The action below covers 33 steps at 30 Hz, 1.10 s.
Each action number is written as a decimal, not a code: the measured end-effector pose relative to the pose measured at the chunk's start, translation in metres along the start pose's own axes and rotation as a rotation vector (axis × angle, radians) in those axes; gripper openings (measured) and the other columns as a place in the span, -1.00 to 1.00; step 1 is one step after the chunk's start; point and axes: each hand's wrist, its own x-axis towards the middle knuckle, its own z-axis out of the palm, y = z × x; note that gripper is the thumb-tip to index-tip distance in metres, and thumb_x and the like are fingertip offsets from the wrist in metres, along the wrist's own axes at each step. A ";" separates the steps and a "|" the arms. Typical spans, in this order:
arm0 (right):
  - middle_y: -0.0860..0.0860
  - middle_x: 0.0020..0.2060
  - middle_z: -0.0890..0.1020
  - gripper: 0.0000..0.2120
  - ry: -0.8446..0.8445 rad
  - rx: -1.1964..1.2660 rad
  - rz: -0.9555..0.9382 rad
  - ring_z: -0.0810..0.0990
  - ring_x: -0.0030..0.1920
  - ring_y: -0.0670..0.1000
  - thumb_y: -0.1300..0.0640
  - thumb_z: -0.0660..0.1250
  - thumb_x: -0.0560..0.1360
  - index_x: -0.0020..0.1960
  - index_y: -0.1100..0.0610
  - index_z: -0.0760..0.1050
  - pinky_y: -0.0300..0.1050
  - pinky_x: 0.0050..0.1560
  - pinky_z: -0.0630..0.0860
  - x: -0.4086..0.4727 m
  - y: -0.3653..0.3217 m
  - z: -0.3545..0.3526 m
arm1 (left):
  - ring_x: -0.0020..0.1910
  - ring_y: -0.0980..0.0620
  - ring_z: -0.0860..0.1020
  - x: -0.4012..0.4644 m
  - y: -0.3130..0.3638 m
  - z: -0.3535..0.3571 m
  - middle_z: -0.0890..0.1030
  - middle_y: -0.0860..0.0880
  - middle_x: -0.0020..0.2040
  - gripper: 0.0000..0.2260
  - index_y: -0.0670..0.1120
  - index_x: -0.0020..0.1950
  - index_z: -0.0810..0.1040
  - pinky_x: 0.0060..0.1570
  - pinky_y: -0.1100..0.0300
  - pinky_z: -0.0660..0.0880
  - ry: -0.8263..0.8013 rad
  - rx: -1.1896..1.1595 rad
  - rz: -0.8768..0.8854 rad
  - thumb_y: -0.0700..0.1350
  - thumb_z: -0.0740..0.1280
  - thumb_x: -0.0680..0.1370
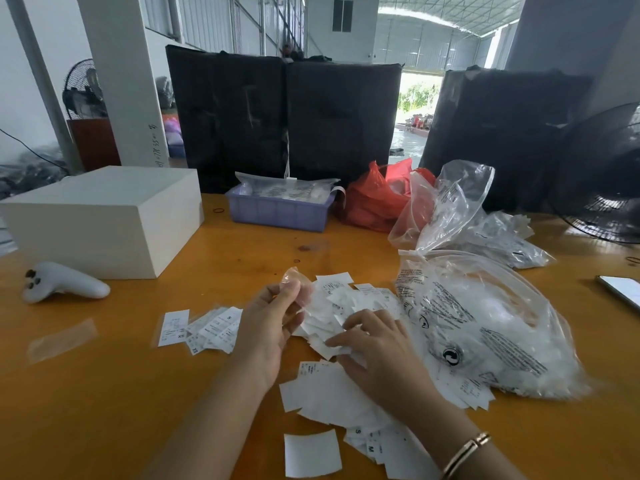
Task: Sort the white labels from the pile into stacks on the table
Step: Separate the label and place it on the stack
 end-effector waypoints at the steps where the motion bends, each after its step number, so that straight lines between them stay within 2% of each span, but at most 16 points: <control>1: -0.17 0.19 0.43 -0.74 -0.005 -0.047 -0.041 0.30 0.24 -0.07 -0.06 0.27 0.54 0.22 -0.20 0.52 -0.15 0.17 0.19 0.002 -0.002 0.002 | -0.05 0.04 0.61 0.000 0.000 0.000 0.68 0.05 -0.18 -0.76 -0.07 -0.08 0.60 -0.14 0.22 0.48 0.000 0.004 0.002 0.07 0.39 0.41; 4: -0.09 0.16 0.50 -0.73 -0.031 -0.181 -0.118 0.41 0.19 0.01 -0.09 0.31 0.50 0.20 -0.21 0.54 -0.05 0.16 0.33 0.009 -0.006 0.005 | -0.04 0.03 0.59 0.001 0.000 0.000 0.66 0.01 -0.14 -0.70 -0.04 -0.12 0.61 -0.12 0.20 0.48 0.012 0.001 -0.011 0.14 0.40 0.30; 6: -0.10 -0.02 0.58 -0.80 -0.004 -0.233 -0.133 0.54 0.00 -0.01 -0.09 0.46 0.39 0.01 -0.22 0.63 -0.08 -0.03 0.47 0.011 -0.010 0.005 | -0.04 0.00 0.56 0.001 -0.001 0.000 0.62 -0.04 -0.11 -0.66 -0.05 -0.11 0.60 -0.09 0.19 0.47 0.010 0.019 -0.012 0.16 0.40 0.28; 8: -0.12 -0.17 0.59 -0.86 0.068 -0.237 -0.151 0.57 -0.15 -0.04 -0.09 0.53 0.32 -0.13 -0.20 0.67 -0.15 -0.18 0.48 0.010 -0.013 0.006 | -0.13 0.00 0.52 0.002 -0.001 -0.001 0.57 -0.03 -0.21 -0.63 -0.06 -0.13 0.58 -0.07 0.18 0.47 0.019 0.036 -0.016 0.19 0.40 0.25; 9: -0.12 -0.20 0.58 -0.90 0.094 -0.212 -0.155 0.55 -0.18 -0.05 -0.07 0.51 0.35 -0.14 -0.17 0.67 -0.17 -0.20 0.45 0.009 -0.013 0.007 | -0.20 0.01 0.48 0.002 -0.001 -0.002 0.53 -0.01 -0.30 -0.64 -0.06 -0.16 0.58 -0.09 0.18 0.46 0.020 0.031 -0.022 0.19 0.40 0.25; 10: -0.12 -0.22 0.56 -0.93 0.122 -0.159 -0.138 0.53 -0.19 -0.06 -0.05 0.47 0.40 -0.11 -0.14 0.67 -0.19 -0.19 0.40 0.008 -0.013 0.007 | -0.26 0.04 0.45 0.003 -0.001 -0.003 0.49 0.02 -0.36 -0.66 -0.06 -0.19 0.57 -0.11 0.18 0.45 0.013 0.019 -0.031 0.19 0.41 0.26; 12: -0.15 -0.28 0.54 -0.89 0.156 0.104 0.024 0.46 -0.24 -0.12 -0.02 0.35 0.50 -0.04 -0.12 0.65 -0.22 -0.15 0.34 0.006 -0.013 0.002 | -0.33 0.09 0.44 0.003 0.000 -0.004 0.48 0.03 -0.40 -0.73 -0.05 -0.22 0.58 -0.17 0.21 0.45 -0.008 -0.025 -0.048 0.14 0.43 0.30; 15: -0.13 -0.38 0.64 -0.79 0.230 0.622 0.246 0.54 -0.36 -0.17 0.11 0.34 0.51 -0.12 -0.23 0.56 -0.34 -0.30 0.42 0.000 -0.011 -0.008 | -0.35 0.14 0.53 0.006 0.000 -0.005 0.59 0.04 -0.37 -0.84 -0.04 -0.19 0.62 -0.24 0.22 0.48 0.017 -0.128 -0.099 0.02 0.44 0.33; 17: -0.07 -0.30 0.69 -0.80 0.259 0.883 0.293 0.60 -0.33 -0.18 0.22 0.33 0.51 -0.16 -0.05 0.61 -0.32 -0.31 0.50 -0.004 -0.008 -0.015 | -0.37 0.15 0.57 0.008 0.000 -0.004 0.63 0.03 -0.35 -0.86 -0.06 -0.15 0.61 -0.31 0.25 0.51 0.036 -0.169 -0.134 -0.03 0.44 0.38; 19: 0.01 -0.33 0.68 -0.85 0.275 1.006 0.343 0.59 -0.36 -0.19 0.21 0.35 0.50 -0.21 0.06 0.61 -0.36 -0.32 0.48 -0.007 -0.006 -0.019 | -0.41 0.15 0.58 0.007 -0.001 -0.004 0.63 0.01 -0.36 -0.89 -0.10 -0.12 0.60 -0.39 0.29 0.53 0.039 -0.191 -0.153 -0.07 0.42 0.44; 21: 0.02 -0.35 0.67 -0.88 0.283 0.997 0.387 0.60 -0.38 -0.16 0.21 0.39 0.47 -0.22 0.07 0.61 -0.37 -0.33 0.48 -0.008 -0.003 -0.018 | -0.40 0.15 0.60 0.005 -0.002 -0.003 0.65 0.00 -0.35 -0.88 -0.12 -0.09 0.60 -0.42 0.30 0.54 0.017 -0.190 -0.161 -0.10 0.42 0.44; 24: 0.01 -0.31 0.69 -0.86 0.308 1.023 0.435 0.68 -0.27 -0.03 0.31 0.38 0.47 -0.15 0.09 0.59 -0.28 -0.25 0.57 -0.009 -0.002 -0.014 | -0.31 0.12 0.62 0.003 -0.005 -0.003 0.67 -0.01 -0.27 -0.85 -0.10 -0.08 0.64 -0.35 0.27 0.54 -0.028 -0.154 -0.144 -0.08 0.41 0.41; 28: 0.03 -0.30 0.69 -0.78 0.301 1.001 0.464 0.66 -0.27 0.09 0.23 0.32 0.53 0.08 -0.06 0.51 -0.07 -0.29 0.59 -0.010 -0.002 -0.010 | -0.17 0.09 0.61 0.003 -0.008 -0.002 0.68 0.02 -0.21 -0.87 -0.04 -0.09 0.71 -0.22 0.20 0.51 -0.029 -0.113 -0.134 -0.09 0.37 0.51; 30: 0.04 -0.27 0.68 -0.74 0.316 1.016 0.467 0.68 -0.28 0.06 0.24 0.28 0.56 0.13 -0.08 0.48 0.07 -0.25 0.60 -0.009 -0.003 -0.009 | -0.19 0.09 0.61 0.003 -0.008 0.000 0.67 0.00 -0.22 -0.87 -0.08 -0.07 0.70 -0.26 0.21 0.53 -0.038 -0.118 -0.150 -0.09 0.41 0.44; 33: 0.05 -0.18 0.65 -0.70 0.342 1.071 0.491 0.70 -0.26 0.08 0.28 0.26 0.56 0.10 -0.12 0.49 0.30 -0.15 0.56 -0.008 -0.004 -0.008 | -0.30 0.09 0.62 0.001 -0.006 0.002 0.66 -0.05 -0.25 -0.79 -0.15 -0.08 0.62 -0.35 0.25 0.58 -0.080 -0.181 -0.178 -0.10 0.44 0.34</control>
